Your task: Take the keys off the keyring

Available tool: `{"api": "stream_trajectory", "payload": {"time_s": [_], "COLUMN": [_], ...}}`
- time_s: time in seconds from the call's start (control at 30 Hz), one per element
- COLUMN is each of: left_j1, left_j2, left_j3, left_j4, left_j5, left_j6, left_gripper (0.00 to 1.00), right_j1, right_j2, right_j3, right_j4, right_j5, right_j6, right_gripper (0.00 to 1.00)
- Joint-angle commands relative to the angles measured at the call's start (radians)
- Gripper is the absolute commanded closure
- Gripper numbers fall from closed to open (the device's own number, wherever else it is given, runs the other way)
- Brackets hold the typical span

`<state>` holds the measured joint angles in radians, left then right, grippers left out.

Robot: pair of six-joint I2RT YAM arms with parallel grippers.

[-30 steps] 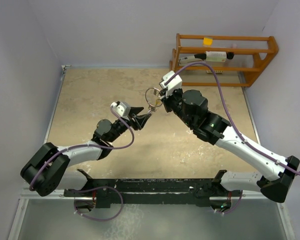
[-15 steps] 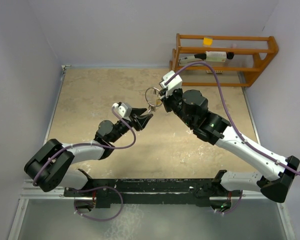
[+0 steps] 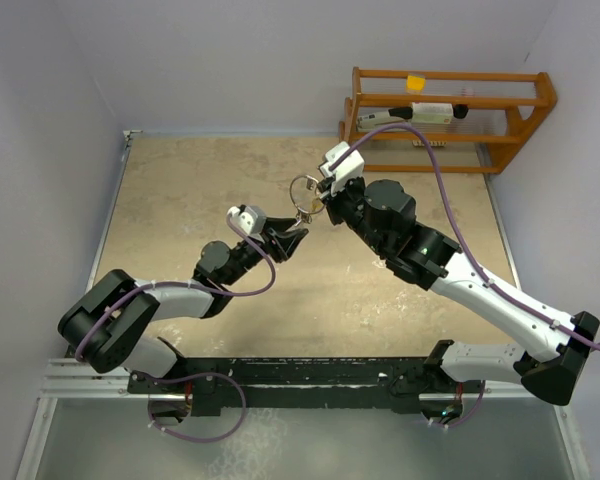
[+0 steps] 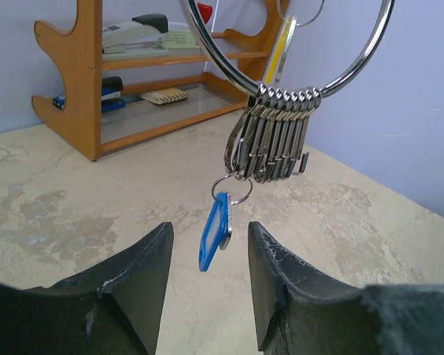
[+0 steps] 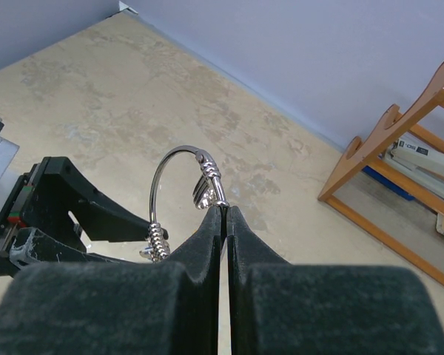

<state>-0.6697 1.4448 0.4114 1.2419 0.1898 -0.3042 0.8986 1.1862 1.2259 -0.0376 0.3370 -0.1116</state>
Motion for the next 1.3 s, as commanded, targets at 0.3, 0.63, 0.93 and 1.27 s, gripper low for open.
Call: {"api": "stream_trajectory", "payload": {"time_s": [0.3, 0.63, 0.93, 1.27], "left_j1": [-0.005, -0.005, -0.014, -0.024], "left_j2": [0.007, -0.095, -0.342, -0.428], "left_j3": [0.016, 0.012, 0.105, 0.184], "left_j4": [0.113, -0.059, -0.638, -0.839], "left_j5": [-0.005, -0.136, -0.272, -0.316], "left_j6": [-0.021, 0.054, 0.270, 0.404], "left_gripper": [0.78, 1.00, 1.00, 1.00], "right_j1": [0.007, 0.006, 0.006, 0.006], "right_j2": [-0.026, -0.031, -0.007, 0.003], "right_j3": [-0.001, -0.018, -0.119, -0.154], "right_j4": [0.084, 0.087, 0.173, 0.172], "right_j5": [-0.011, 0.029, 0.138, 0.084], "right_j6": [0.017, 0.003, -0.029, 0.002], "right_gripper": [1.00, 1.00, 1.00, 0.79]}}
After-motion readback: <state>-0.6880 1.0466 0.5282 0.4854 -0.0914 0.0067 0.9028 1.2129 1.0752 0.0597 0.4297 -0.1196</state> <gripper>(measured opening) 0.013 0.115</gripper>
